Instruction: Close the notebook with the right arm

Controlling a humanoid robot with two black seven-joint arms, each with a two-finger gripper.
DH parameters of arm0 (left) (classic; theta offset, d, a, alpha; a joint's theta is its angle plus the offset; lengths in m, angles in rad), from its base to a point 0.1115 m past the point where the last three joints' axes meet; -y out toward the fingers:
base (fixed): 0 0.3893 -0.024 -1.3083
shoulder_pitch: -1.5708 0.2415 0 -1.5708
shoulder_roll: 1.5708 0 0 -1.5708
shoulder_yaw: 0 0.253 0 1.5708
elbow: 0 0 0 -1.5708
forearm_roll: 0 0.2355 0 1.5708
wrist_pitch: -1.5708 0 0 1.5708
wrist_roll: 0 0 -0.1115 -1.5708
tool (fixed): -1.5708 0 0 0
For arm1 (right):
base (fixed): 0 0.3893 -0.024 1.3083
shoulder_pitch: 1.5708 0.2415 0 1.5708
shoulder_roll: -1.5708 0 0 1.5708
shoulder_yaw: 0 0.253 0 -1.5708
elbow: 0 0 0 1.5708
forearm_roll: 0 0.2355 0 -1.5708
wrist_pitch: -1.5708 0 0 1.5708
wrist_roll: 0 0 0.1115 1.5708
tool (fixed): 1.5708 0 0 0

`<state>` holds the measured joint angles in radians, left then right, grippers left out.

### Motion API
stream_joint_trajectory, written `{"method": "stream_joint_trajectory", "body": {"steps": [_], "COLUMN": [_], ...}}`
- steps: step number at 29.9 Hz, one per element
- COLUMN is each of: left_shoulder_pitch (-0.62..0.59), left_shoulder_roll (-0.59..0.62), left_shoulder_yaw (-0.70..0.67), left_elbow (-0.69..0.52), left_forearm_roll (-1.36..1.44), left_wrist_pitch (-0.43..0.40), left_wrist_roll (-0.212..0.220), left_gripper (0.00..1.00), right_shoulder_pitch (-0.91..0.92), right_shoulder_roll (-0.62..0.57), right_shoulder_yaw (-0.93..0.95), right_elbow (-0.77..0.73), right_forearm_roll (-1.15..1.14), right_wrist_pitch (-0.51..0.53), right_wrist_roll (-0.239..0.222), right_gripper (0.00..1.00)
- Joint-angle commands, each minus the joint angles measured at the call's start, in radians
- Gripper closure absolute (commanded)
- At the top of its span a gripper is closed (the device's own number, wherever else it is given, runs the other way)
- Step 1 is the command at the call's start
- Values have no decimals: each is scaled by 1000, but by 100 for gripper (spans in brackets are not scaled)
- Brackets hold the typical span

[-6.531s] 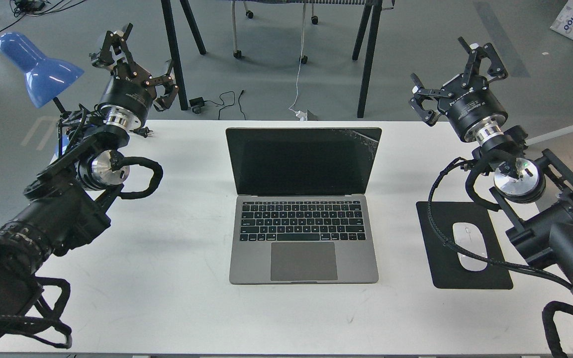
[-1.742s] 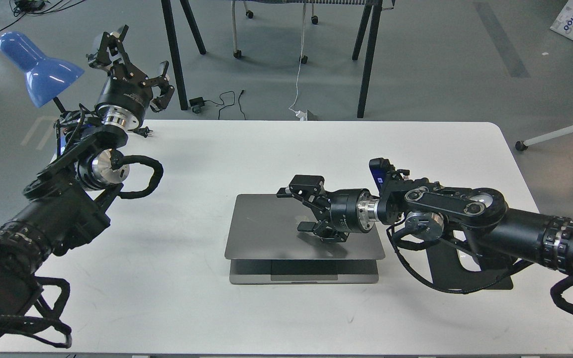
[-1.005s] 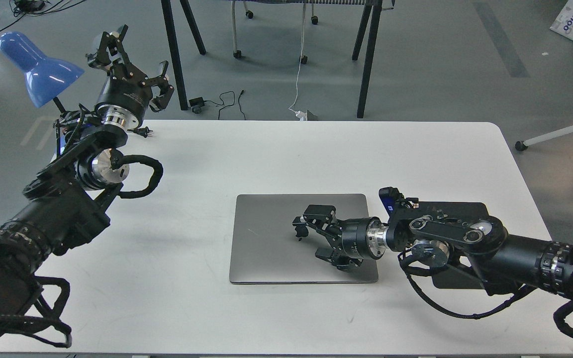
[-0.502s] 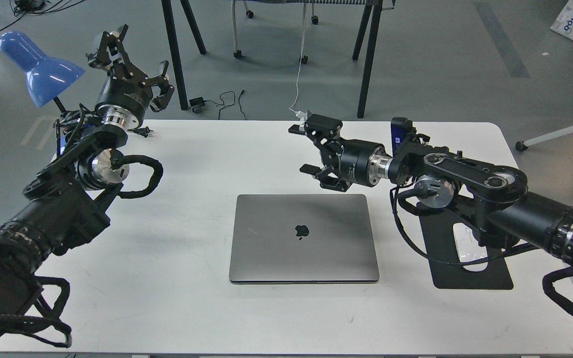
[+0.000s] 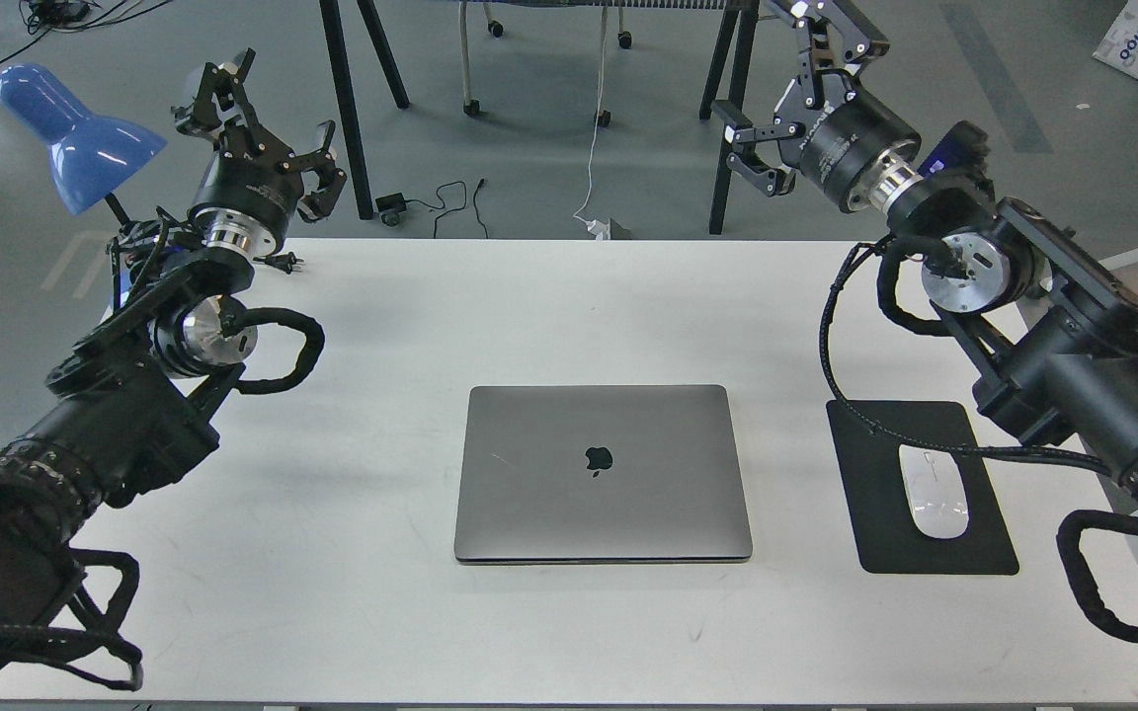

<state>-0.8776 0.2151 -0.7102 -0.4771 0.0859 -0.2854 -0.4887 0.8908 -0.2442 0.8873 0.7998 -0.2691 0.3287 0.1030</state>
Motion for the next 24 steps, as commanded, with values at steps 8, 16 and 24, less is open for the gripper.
{"method": "stream_joint_trajectory", "body": {"steps": [8,16,24], "left_shoulder_pitch": [0,0,0], "left_shoulder_roll": [-2,-2,-2], "left_shoulder_yaw": [0,0,0], "left_elbow": [-1,-1,-1], "left_forearm_roll": [0,0,0], "left_wrist_pitch": [0,2,2], "left_wrist_roll": [0,0,0], "left_gripper": [0,0,0], "right_shoulder_pitch": [-131,-196,-240], "right_shoulder_roll": [10,57,111], "right_shoulder_yaw": [217,286,346], "right_elbow": [15,36,32], "right_forearm_roll": [65,240,243], "right_wrist_pitch": [102,122,95], "right_wrist_roll": [0,0,3], "right_gripper": [0,0,0]}}
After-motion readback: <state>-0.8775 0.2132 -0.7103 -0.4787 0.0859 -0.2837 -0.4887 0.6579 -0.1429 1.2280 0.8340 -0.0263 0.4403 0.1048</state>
